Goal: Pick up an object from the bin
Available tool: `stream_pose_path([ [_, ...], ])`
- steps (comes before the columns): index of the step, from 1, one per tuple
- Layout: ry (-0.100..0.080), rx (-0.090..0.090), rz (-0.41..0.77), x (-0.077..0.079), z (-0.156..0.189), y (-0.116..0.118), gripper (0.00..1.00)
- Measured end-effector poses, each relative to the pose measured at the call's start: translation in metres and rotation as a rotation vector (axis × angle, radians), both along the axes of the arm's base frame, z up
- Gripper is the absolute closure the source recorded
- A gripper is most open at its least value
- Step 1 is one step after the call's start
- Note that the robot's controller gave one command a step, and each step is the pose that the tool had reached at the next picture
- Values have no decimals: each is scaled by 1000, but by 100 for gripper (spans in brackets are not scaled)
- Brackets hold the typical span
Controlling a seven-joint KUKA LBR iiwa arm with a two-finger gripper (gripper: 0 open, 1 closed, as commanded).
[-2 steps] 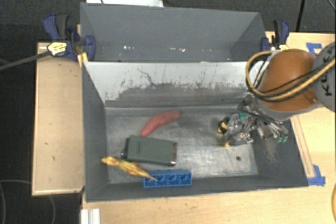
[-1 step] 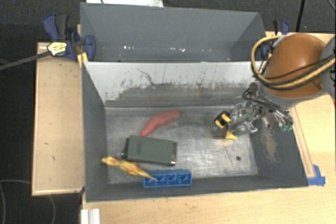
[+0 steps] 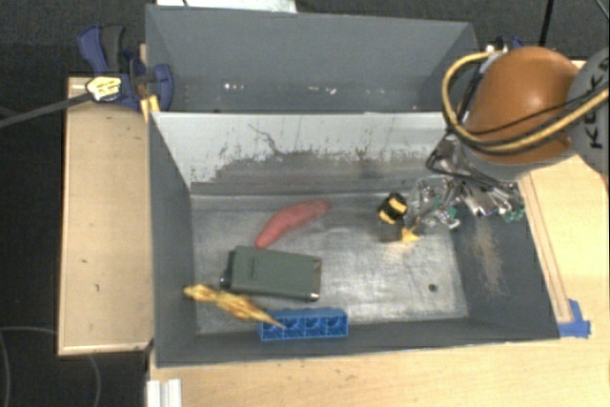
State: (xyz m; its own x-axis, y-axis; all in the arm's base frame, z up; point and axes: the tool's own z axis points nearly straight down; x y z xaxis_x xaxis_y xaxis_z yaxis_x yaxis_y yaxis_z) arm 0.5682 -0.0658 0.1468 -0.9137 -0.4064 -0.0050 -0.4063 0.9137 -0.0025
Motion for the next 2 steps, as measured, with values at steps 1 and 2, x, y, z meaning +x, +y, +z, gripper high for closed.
stream_pose_path([
  [1,11,3,173,-13,41,-4,100],
  [2,6,2,139,-18,110,-20,100],
])
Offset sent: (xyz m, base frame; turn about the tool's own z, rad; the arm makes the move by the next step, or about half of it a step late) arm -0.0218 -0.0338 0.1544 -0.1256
